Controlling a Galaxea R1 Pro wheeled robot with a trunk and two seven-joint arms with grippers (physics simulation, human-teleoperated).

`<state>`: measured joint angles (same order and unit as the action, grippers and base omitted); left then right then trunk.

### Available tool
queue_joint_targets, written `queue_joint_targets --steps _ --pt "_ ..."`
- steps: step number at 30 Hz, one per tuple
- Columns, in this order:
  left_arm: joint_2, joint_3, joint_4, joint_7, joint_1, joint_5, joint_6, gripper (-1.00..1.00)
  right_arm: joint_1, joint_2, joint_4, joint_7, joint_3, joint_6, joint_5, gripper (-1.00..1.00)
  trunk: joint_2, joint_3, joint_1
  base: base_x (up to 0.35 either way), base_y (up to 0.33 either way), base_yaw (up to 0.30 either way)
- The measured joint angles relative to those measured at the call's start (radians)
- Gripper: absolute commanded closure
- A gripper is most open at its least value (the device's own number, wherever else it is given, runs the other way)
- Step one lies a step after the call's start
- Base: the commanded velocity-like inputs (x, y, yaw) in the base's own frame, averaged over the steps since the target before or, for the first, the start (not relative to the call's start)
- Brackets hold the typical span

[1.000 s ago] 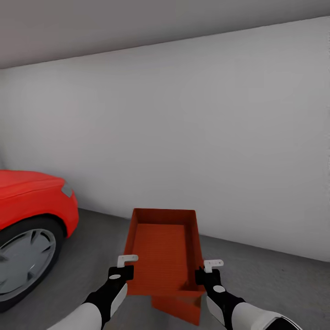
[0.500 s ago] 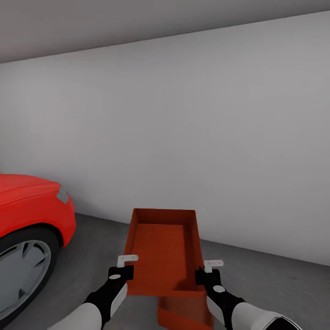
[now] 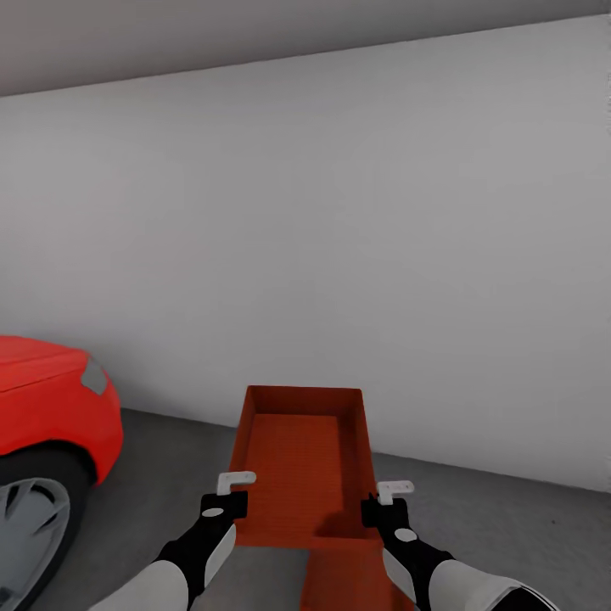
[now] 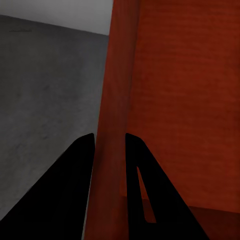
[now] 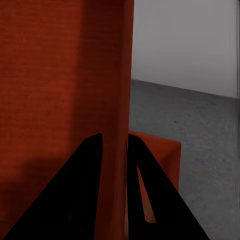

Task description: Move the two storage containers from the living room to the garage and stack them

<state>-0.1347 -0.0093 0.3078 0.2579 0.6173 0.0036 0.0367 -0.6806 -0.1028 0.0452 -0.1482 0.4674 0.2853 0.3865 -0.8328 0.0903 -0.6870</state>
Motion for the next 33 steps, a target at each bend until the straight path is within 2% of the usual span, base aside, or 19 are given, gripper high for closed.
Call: queue_joint_targets --steps 13,24,33 --pt "0.000 0.000 0.000 0.000 0.000 -0.001 -0.001 1.00 0.000 0.000 0.000 0.000 0.000 0.001 0.000 1.00 0.000 0.000 0.000 0.300 0.202 -0.281" --pt "0.000 -0.001 -0.001 0.001 0.000 0.000 -0.001 1.00 0.000 0.000 0.000 0.000 0.001 0.001 0.000 1.00 0.000 0.000 0.000 0.281 0.018 -0.282" --pt "0.000 -0.001 -0.001 0.001 0.000 0.001 -0.001 1.00 0.000 0.000 0.000 0.000 0.001 0.000 0.000 1.00 0.000 0.000 -0.001 0.070 0.000 -0.215"
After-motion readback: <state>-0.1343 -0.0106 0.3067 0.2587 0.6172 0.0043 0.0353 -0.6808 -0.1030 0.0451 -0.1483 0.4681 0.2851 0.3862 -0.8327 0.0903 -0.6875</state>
